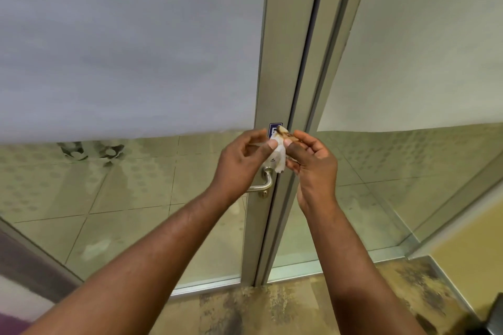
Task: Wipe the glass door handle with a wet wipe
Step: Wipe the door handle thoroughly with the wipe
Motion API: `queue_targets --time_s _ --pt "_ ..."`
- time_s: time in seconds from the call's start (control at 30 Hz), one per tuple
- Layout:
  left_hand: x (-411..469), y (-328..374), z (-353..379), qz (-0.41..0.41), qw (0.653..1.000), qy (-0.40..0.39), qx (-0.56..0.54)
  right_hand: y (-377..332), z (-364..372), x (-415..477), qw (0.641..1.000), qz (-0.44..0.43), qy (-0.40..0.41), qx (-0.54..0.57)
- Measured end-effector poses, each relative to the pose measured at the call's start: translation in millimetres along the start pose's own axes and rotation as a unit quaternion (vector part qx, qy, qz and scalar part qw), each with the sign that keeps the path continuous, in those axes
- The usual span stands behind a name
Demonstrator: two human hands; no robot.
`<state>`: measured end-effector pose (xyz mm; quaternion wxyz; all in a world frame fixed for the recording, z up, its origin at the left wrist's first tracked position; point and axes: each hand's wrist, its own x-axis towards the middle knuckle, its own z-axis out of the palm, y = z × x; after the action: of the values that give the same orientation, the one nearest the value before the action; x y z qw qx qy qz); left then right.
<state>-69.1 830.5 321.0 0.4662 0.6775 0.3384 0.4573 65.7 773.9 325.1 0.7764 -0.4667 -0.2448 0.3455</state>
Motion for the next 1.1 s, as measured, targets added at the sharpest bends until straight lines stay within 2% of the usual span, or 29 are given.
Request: queue_targets --time_s 0.17,0.3,0.43,0.63,0.7,0.77,0.93,1.03,1.1 --pt "-5 7 8 -0.101 0.988 0.000 -0.119 -15 -3 -8 0.999 0.028 -0.043 0.013" --pt "-7 13 7 -0.150 0.967 0.017 -0.207 -22 -10 -7 0.998 0.052 -0.018 0.026" --pt "-9 15 6 -0.168 0.956 0.021 -0.239 -17 -19 -7 0.991 0.070 -0.017 -0.114" --pt "-13 18 12 -0.127 0.980 0.016 -0.155 -9 -26 -20 0.962 0.058 -0.164 -0.210" --pt "-14 19 14 -0.124 0.982 0.022 -0.140 -4 -26 -19 0.964 0.044 -0.156 -0.211" --pt "-14 18 14 -0.137 0.978 0.027 -0.154 2 -30 -16 0.976 0.056 -0.129 -0.164" --pt "-13 14 7 -0.174 0.968 0.047 -0.176 0 -36 -13 0.981 0.153 -0.117 -0.009" --pt "-12 3 9 -0.132 0.983 0.112 -0.063 7 -38 -13 0.977 0.176 -0.119 0.021" --pt "-14 -2 10 -0.048 0.980 0.189 0.035 12 -38 -12 0.980 0.171 -0.103 0.013"
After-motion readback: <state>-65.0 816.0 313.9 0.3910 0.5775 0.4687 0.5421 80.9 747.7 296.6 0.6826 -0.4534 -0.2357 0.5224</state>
